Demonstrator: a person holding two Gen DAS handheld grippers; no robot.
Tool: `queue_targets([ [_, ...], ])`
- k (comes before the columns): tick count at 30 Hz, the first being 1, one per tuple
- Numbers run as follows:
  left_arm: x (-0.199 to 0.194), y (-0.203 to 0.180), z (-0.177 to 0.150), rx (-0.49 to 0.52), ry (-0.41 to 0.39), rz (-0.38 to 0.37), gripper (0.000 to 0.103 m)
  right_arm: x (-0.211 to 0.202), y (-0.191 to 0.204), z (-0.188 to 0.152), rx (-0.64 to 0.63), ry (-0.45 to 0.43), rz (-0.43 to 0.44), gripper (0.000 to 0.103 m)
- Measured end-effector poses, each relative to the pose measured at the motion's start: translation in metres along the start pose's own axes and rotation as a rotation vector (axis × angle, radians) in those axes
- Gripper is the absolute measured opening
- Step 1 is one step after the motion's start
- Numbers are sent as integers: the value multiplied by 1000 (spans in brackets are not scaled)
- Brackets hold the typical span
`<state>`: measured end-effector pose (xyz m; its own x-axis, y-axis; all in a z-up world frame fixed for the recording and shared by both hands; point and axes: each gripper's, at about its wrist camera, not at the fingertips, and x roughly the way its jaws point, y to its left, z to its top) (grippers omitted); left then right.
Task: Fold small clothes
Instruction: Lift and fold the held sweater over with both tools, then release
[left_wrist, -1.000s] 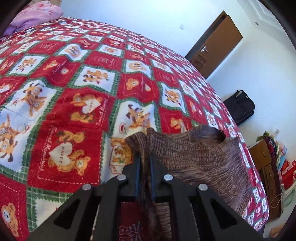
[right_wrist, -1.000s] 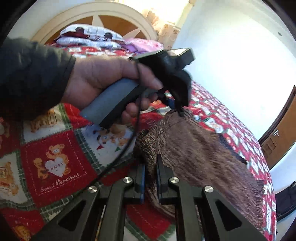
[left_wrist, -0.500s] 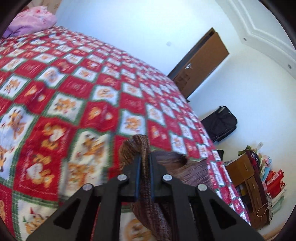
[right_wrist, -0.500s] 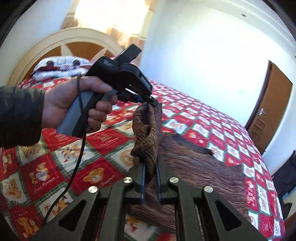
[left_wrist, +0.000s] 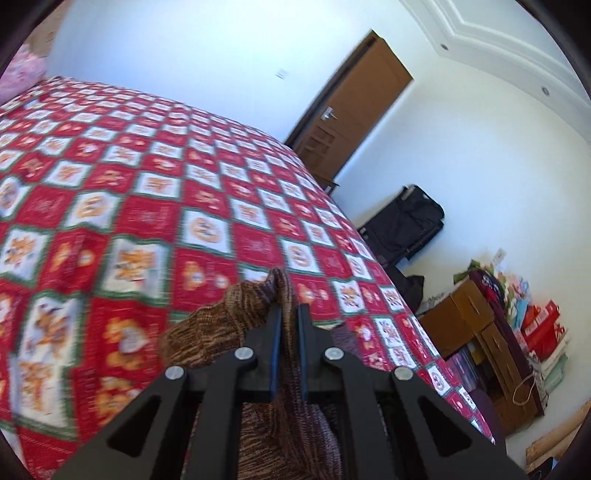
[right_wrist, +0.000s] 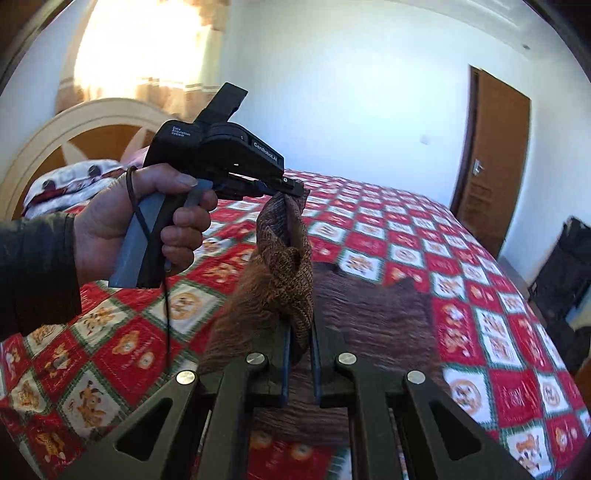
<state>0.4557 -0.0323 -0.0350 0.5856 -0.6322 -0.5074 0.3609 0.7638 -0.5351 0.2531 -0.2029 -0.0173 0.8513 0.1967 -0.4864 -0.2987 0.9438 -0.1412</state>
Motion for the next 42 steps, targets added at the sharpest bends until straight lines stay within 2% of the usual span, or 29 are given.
queue_targets([
  [6,44,-37,-2,73,62,-5,9,-4,-41,-13,100,36,-34,8],
  [10,72,-55,-11,86,110,-11,9,-6,-65,-23,170,57,-57,8],
  [20,123,-96,-27,171,205,-6,9,-1,-113,-56,326,151,-69,8],
  [23,139,-106,-35,198,233,12,9,5,-121,-67,370,198,-61,8],
  [30,164,-118,-45,243,282,48,9,10,-133,-79,420,243,-77,8],
  [37,169,-129,-51,299,268,91,13,13,-138,-84,458,272,-74,8],
  [39,163,-132,-49,307,251,97,26,15,-143,-86,495,271,-51,9],
  [41,150,-134,-46,310,212,105,66,15,-147,-89,522,280,-33,14],
  [42,144,-135,-44,308,184,114,73,15,-149,-89,532,278,-32,17],
])
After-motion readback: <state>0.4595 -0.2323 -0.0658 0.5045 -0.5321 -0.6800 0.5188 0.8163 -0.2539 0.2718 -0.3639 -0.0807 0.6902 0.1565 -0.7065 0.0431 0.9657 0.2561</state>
